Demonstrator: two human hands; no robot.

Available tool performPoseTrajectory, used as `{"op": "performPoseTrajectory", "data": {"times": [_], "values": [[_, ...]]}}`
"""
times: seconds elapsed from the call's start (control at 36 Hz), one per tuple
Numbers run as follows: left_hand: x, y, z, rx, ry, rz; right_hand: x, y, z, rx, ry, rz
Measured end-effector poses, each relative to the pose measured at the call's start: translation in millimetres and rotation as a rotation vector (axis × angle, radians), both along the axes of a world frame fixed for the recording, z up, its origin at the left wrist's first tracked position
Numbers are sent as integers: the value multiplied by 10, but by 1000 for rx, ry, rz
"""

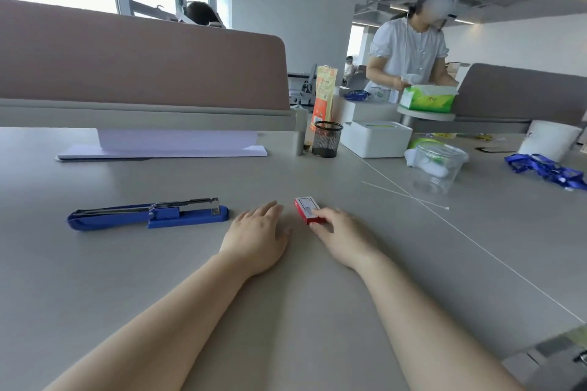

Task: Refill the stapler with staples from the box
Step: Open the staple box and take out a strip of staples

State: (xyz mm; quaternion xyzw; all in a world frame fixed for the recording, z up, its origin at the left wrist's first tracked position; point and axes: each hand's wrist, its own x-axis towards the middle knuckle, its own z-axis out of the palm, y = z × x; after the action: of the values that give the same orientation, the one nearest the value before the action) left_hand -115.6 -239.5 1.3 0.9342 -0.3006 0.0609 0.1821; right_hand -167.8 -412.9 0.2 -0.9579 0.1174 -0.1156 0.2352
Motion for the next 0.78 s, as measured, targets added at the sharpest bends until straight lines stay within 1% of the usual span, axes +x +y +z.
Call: {"op": "performPoseTrajectory", "data": {"times": [0.11, 0.19, 0.28, 0.33, 0.39, 0.5, 0.56, 0.64, 0.78], "values": [[-101, 59, -34, -23, -11, -12, -9, 52, -2, 70, -115, -65], [-61, -3, -32, 1, 2, -24, 33, 66, 5, 50, -162, -98], [6, -61, -63, 54, 21, -60, 67, 76, 11, 16, -176, -117], [49, -74, -74, 54, 31, -62, 79, 88, 21, -12, -177, -120], [69, -75, -76, 36, 31, -68, 79, 91, 34, -10, -165, -112], [46, -47, -30, -39, 25, -73, 61, 22, 8, 208, -164, -48], [37, -42, -15, -51, -18, -78, 55, -16, -18, 259, -160, 2], [31, -51, -17, -33, -70, -95, 66, -31, -43, 239, -131, 57], [40, -51, -31, -14, -67, -82, 93, -34, -59, 202, -138, 77]]}}
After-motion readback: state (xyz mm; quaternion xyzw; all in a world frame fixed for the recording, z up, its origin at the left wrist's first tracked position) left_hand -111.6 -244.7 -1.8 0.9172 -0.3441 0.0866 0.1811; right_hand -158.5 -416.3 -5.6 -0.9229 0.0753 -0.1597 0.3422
